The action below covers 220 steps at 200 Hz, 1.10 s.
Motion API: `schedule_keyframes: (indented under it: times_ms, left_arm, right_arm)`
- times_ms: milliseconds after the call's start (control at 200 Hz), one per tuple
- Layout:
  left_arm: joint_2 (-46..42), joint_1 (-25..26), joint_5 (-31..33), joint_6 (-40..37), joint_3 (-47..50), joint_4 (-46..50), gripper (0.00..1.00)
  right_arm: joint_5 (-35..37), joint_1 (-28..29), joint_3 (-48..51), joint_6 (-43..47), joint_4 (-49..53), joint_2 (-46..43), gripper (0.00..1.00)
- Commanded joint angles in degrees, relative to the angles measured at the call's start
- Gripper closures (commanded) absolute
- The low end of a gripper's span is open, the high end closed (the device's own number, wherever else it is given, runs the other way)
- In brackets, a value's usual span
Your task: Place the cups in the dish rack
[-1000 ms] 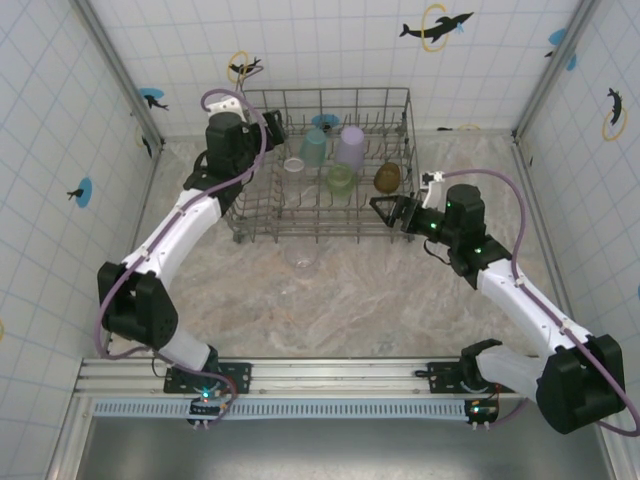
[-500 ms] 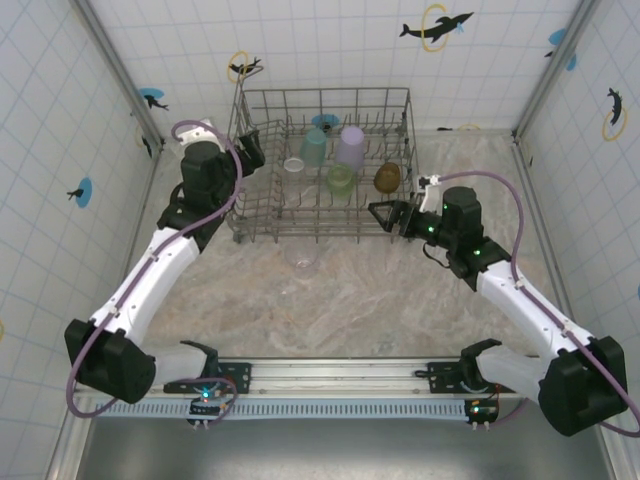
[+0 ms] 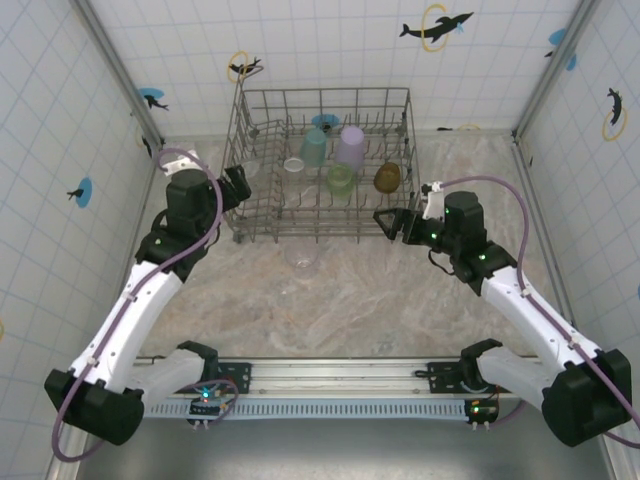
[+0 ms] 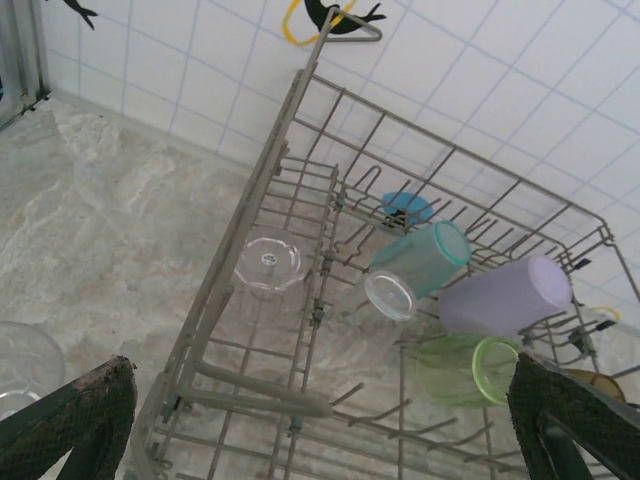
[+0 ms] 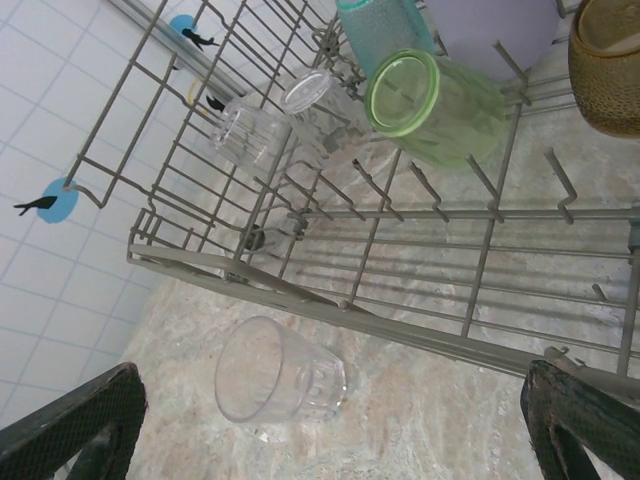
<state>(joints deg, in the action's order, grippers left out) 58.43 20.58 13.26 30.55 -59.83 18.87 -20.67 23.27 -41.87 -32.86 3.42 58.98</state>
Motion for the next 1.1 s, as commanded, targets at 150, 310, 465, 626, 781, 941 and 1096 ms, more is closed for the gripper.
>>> schedule_keyframes:
  times_ms: [150, 310, 465, 626, 781, 941, 1096]
  left_arm:
    - [1.54, 0.12, -7.80, -3.70, -0.83, 12.10, 0.02]
    - [2.05, 0.13, -13.14, -3.86, 2.17, 13.32, 0.02]
    - [2.07, 0.17, -16.97, -3.91, 5.93, 12.31, 0.03]
    - [3.65, 0.93, -20.13, -4.15, 7.36, 12.53, 0.10]
    - [3.85, 1.92, -20.94, -4.26, 8.53, 12.94, 0.12]
    - [4.31, 3.10, -21.34, -3.79, 10.67, 12.94, 0.16]
    - [5.42, 5.34, -21.23, -2.86, 12.51, 12.39, 0.22]
  right_arm:
    - [1.06, 0.20, 2.12, -0.27, 0.32, -1.53, 0.00]
    - [2.11, 0.20, 2.75, -0.36, 0.52, -1.78, 0.00]
    - [1.86, 0.29, 2.59, -0.62, 0.46, -0.79, 0.00]
    - [2.19, 0.39, 2.14, -0.57, 0.49, 0.10, 0.00]
    - [2.44, 0.38, 1.05, -0.32, 0.65, 1.70, 0.00]
    - [1.94, 0.40, -0.31, -0.27, 0.26, 4.32, 0.00]
    - [1.76, 0.63, -1.18, -0.54, -0.38, 5.99, 0.00]
